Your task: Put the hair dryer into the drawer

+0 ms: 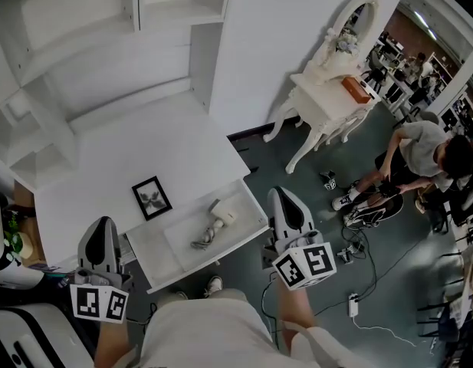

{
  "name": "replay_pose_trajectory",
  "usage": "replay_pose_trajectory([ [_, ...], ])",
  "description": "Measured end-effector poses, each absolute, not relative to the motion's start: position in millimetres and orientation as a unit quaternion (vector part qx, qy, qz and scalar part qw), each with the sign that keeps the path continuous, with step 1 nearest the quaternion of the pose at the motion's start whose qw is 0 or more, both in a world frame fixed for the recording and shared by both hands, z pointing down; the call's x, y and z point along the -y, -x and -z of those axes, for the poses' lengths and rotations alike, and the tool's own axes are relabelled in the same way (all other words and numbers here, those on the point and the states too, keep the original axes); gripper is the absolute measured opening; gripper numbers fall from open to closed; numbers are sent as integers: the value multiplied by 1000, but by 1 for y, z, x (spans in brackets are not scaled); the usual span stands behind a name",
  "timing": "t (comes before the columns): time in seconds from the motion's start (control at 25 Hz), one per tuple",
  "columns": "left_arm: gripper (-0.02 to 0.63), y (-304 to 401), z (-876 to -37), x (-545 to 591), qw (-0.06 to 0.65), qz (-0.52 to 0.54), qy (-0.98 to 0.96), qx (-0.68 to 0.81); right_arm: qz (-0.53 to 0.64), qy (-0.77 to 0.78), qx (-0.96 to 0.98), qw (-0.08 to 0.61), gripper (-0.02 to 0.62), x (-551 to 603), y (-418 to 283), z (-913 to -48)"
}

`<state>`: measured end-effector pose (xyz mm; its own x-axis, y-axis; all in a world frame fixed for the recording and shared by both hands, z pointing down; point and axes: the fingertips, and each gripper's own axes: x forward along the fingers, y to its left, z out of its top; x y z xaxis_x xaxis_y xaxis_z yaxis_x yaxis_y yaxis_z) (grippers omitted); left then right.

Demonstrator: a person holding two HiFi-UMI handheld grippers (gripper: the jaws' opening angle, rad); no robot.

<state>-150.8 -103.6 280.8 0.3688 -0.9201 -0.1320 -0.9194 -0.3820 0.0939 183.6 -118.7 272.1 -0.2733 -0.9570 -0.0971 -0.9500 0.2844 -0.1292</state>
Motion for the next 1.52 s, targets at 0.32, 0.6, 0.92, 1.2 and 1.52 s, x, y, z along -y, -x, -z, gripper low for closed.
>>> replay_pose_trajectory([
  [0.32, 17, 164, -281, 89, -16, 67, -809, 584, -8, 613, -789, 49, 9, 97, -194, -269],
  [0.6, 17, 180, -286, 82, -18, 59, -798, 600, -15, 621, -783, 34, 9, 93, -199, -272],
  [0.92, 17, 182, -285, 86, -19, 60, -801, 595, -24, 620, -784, 30, 9, 98, -188, -266],
  [1.2, 17, 181, -285, 87, -19, 59, -807, 588, -24, 622, -782, 24, 9, 95, -183, -269],
  [1.52, 17, 183, -287, 88, -17, 57, -812, 581, -24, 621, -783, 22, 9, 92, -175, -268],
])
